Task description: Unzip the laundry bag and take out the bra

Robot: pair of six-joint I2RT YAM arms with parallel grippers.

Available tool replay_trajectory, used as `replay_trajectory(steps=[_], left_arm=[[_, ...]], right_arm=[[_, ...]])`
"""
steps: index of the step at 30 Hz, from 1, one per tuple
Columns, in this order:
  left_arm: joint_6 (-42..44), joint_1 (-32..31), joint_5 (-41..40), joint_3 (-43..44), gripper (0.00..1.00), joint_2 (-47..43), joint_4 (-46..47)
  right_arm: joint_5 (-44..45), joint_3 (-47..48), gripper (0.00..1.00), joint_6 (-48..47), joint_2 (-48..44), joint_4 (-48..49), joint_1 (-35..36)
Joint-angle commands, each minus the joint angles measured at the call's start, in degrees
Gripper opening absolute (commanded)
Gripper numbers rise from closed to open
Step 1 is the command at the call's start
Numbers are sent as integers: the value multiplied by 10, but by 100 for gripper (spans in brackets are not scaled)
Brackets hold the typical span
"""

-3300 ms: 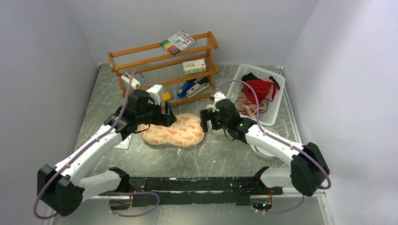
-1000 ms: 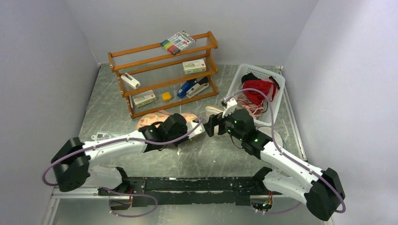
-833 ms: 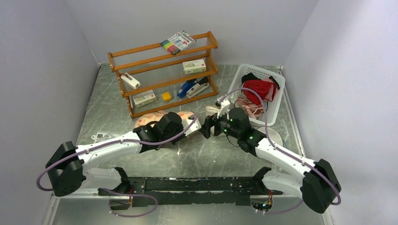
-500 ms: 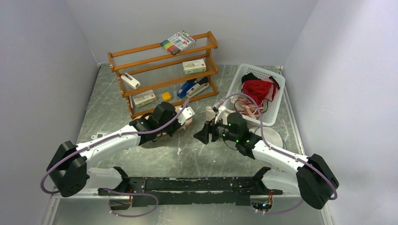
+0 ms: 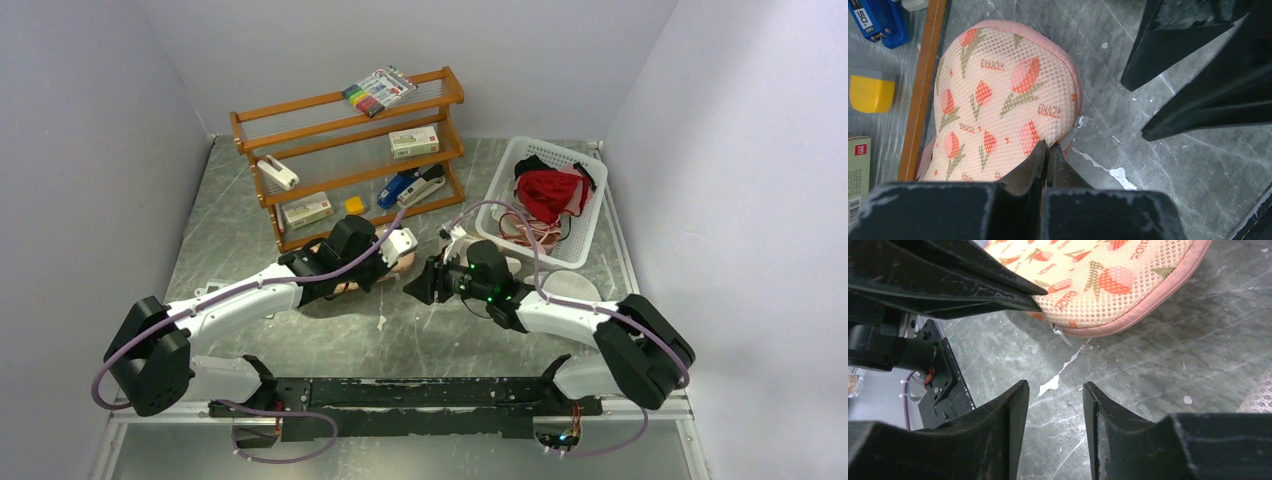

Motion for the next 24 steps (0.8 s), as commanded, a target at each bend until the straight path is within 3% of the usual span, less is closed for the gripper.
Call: replay_trajectory(steps=[1,11,24], left_arm=[[-6,2,19,18,7,-6,4],[-3,5,22,21,7,-1,4],[-3,6,24,18,7,-9,5]], right_arm=[[-5,28,42,1,38,51,3],[-12,62,38,2,111,87,19],[33,72,21,15,150,97,29]])
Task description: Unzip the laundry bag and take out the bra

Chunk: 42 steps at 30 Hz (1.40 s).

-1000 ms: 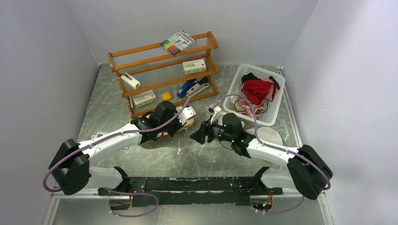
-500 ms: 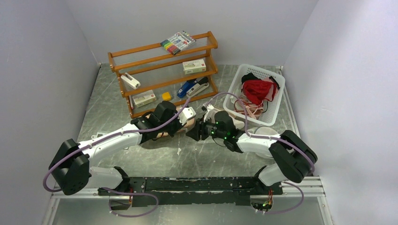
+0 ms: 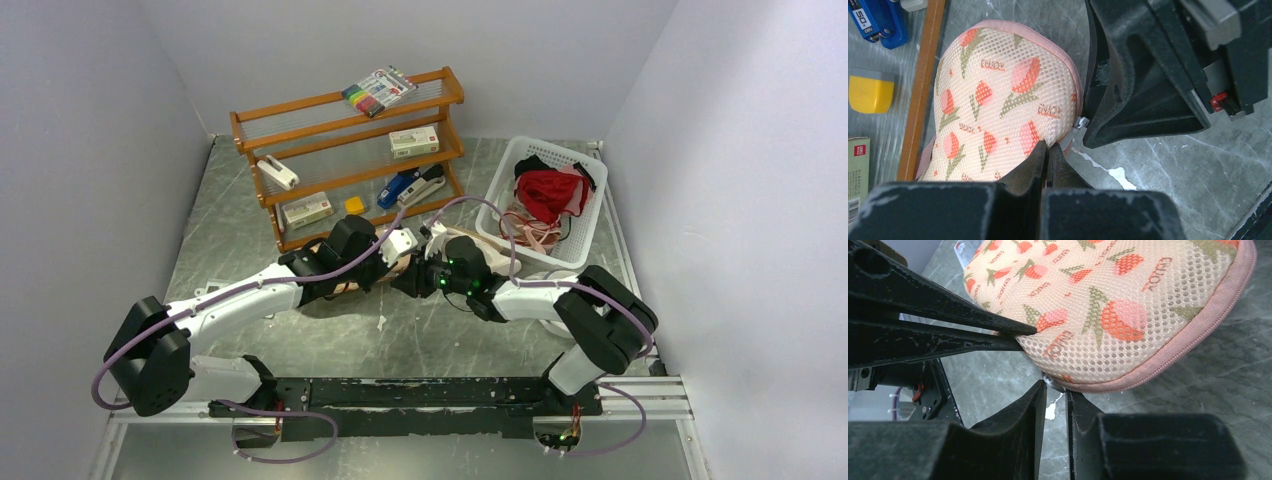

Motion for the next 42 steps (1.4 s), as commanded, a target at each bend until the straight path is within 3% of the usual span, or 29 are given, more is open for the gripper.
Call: replay_trajectory(steps=[1,7,14,28,42], left_arm=[[-3,3,22,18,7,-9,5],[-3,3,24,17,7,-11,5],[-3,3,27,17,7,-12,6],[0,3,21,16,7,-7,1],[7,3,15,13,7,-8,-3]], right_arm=[[23,13,21,6,8,19,3],[45,11,29,7,9,12,3],[43,18,30,4,12,16,3],[75,5,3,-12,-15,-13,3],[248,47,0,-102,-52,-179,-4]])
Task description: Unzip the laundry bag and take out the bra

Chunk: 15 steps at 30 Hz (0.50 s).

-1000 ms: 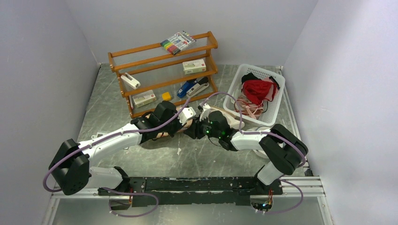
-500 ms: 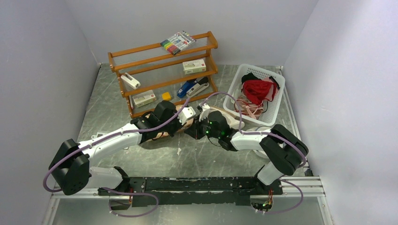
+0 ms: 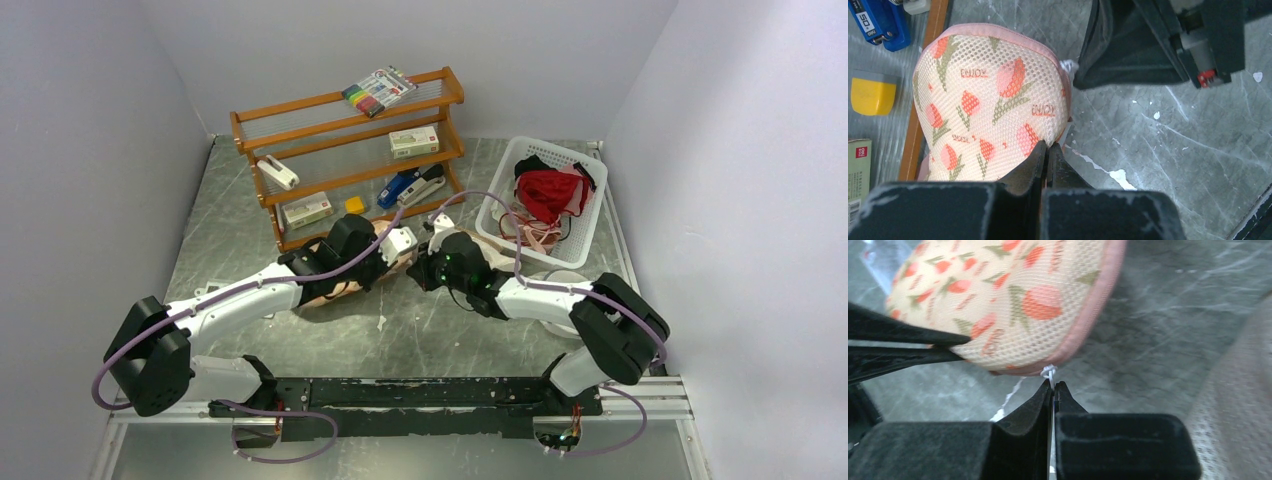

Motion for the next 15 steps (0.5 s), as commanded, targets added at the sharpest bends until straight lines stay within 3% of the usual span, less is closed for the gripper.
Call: replay_trajectory(steps=[1,10,15], left_arm=[[6,2,9,13,7,-8,-9],[9,2,44,13,8,-5,-10],[4,2,78,9,28,-14,2]], right_arm=[[117,26,0,-57,-15,-72,-11],[12,1,0,-130,-52,-15,-12],[-29,-21,0,-137,-69,15,-12]])
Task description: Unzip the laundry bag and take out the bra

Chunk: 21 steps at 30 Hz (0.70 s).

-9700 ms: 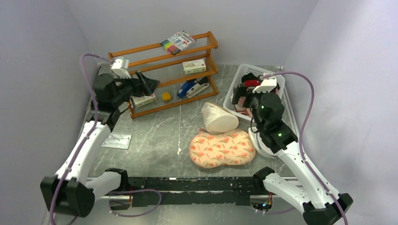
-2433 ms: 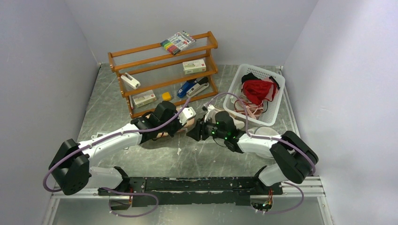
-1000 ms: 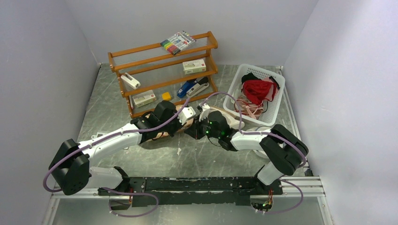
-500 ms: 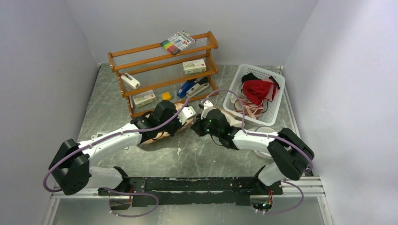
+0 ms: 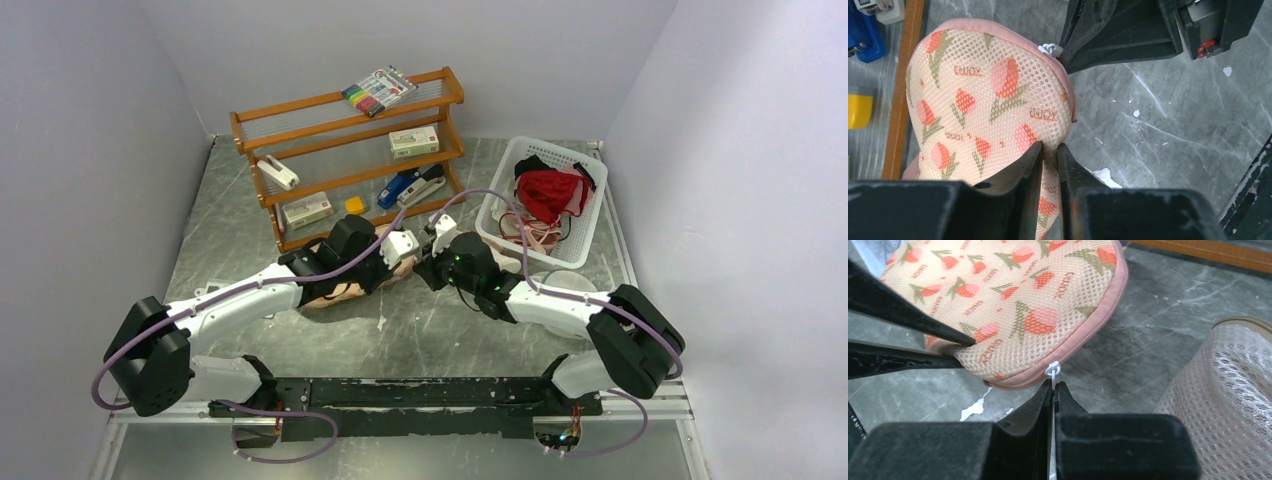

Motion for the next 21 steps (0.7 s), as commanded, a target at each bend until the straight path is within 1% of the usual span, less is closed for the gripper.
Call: replay_trajectory(steps=[1,3,6,8,15,19,21], left_arm=[[-3,2,50,7,34,-18,11],[-19,2,61,4,41,-21,27],[-45,3,75,10,45,-18,46],[-68,2,68,15,48,-14,57],[-138,2,39,17,53,2,85],[-166,2,41,10,55,1,84],[-175,2,45,4,54,-4,85]], right_arm=[[-45,-18,0,-24,-22,50,-3],[-57,-25,0,-23,-25,59,-3],[-79,-34,0,-21,-30,72,-3],[-93,-39,0,-18,-35,77,-2],[-106,-47,0,-9,-55,75,-2],[-111,-46,0,-8,-61,71,-2],[-114,-49,0,-9,-63,75,-2]])
